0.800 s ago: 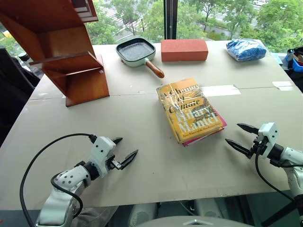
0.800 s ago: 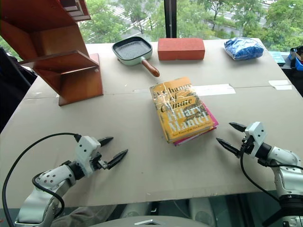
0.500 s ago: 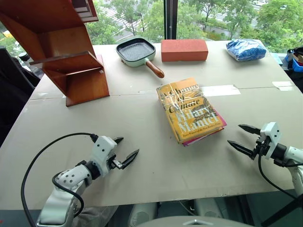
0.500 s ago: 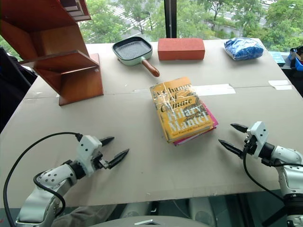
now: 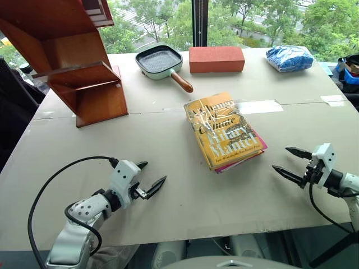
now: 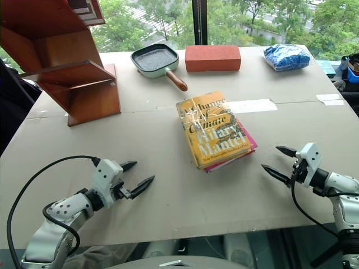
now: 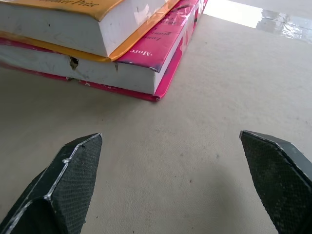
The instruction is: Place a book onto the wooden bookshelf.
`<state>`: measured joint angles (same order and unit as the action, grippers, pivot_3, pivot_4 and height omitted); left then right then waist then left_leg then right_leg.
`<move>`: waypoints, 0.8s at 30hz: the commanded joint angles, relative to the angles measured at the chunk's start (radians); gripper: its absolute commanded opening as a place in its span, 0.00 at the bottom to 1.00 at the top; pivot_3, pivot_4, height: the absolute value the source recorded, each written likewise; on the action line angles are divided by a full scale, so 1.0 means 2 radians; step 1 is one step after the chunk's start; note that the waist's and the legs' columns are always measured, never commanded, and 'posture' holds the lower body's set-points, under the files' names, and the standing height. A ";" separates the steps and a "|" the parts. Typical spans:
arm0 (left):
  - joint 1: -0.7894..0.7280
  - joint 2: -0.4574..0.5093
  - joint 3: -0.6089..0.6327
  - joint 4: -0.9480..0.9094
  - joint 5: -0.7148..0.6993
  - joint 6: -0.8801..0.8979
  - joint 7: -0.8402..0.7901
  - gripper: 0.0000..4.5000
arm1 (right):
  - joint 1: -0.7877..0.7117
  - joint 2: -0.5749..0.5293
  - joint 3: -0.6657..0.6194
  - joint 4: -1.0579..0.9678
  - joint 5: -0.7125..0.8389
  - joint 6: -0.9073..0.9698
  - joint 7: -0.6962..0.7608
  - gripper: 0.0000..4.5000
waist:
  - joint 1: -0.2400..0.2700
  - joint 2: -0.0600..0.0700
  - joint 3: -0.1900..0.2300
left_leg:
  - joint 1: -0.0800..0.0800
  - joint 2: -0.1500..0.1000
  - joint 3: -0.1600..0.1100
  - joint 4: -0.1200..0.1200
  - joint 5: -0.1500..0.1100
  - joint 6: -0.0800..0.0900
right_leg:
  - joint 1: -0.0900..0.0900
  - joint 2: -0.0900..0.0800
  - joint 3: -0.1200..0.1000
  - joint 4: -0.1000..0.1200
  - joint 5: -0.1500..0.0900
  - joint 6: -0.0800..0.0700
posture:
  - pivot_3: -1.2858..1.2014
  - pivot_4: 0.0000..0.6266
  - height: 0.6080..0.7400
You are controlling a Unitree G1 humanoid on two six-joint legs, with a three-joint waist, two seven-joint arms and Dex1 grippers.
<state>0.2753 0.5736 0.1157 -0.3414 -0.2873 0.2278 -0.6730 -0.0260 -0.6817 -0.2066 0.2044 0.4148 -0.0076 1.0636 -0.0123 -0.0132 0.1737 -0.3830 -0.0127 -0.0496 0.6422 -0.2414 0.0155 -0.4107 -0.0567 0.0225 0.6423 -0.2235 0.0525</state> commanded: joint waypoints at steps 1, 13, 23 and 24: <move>0.001 0.001 -0.004 0.006 0.006 -0.006 -0.004 0.99 | -0.009 -0.005 -0.021 -0.010 0.006 -0.011 -0.004 1.00 | 0.000 0.000 0.000 | 0.000 0.000 0.000 0.000 0.000 0.000 | 0.000 0.000 0.000 0.000 0.000 0.000 | 0.52 0.24 1.00; -0.028 0.002 -0.005 0.031 0.012 -0.015 -0.014 0.99 | -0.030 -0.010 -0.012 0.010 -0.016 -0.014 -0.011 1.00 | 0.000 0.000 0.000 | -0.001 -0.002 -0.005 0.000 0.000 0.000 | 0.002 -0.003 -0.004 0.000 0.000 0.000 | 0.52 0.24 1.00; -0.054 0.001 -0.005 0.048 0.016 -0.018 -0.013 0.99 | -0.067 -0.013 -0.028 0.046 -0.027 -0.025 -0.033 1.00 | 0.001 0.004 0.002 | -0.001 -0.009 -0.022 0.002 0.001 -0.001 | 0.007 -0.006 -0.017 0.000 -0.002 0.000 | 0.52 0.24 1.00; -0.055 0.001 -0.005 0.048 0.016 -0.018 -0.014 0.99 | -0.076 -0.011 -0.031 0.050 -0.028 -0.024 -0.046 1.00 | 0.001 0.004 0.002 | -0.001 -0.009 -0.021 0.002 0.001 -0.001 | 0.007 -0.006 -0.017 0.000 -0.002 0.000 | 0.52 0.24 1.00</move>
<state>0.1688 0.5723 0.1038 -0.2420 -0.2582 0.2005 -0.7009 -0.1539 -0.6850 -0.2194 0.3040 0.3571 -0.0416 1.0001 -0.0095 -0.0056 0.1773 -0.3852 -0.0297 -0.0907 0.6467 -0.2401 0.0144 -0.3968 -0.0691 -0.0097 0.6425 -0.2278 0.0529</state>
